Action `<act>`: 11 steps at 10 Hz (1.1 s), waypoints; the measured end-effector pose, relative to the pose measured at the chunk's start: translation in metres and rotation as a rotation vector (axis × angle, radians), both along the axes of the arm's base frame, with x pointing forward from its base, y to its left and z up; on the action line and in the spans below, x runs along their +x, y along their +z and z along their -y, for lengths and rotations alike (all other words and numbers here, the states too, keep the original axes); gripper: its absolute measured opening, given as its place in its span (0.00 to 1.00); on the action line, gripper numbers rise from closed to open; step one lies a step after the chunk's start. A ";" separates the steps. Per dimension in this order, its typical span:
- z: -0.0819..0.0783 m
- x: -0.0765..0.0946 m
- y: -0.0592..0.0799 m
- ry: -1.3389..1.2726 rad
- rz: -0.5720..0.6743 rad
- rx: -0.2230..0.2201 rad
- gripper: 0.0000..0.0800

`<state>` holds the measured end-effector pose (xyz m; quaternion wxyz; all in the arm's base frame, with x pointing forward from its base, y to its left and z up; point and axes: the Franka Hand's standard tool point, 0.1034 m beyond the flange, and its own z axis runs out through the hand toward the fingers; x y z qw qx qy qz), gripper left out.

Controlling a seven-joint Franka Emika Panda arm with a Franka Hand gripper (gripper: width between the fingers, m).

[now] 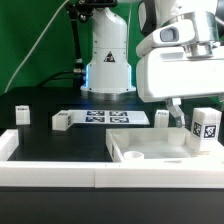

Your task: Assemble one leg

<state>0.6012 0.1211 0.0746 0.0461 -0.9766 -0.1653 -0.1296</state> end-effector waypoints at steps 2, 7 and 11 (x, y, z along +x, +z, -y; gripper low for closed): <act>-0.002 0.002 0.007 0.020 -0.176 -0.013 0.81; -0.008 -0.002 0.006 0.026 -0.276 -0.017 0.81; -0.006 -0.001 0.006 0.025 -0.276 -0.017 0.48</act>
Offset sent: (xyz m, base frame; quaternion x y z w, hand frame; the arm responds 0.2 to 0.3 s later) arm 0.0000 0.0000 0.0000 0.0000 -0.1593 0.0000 0.9872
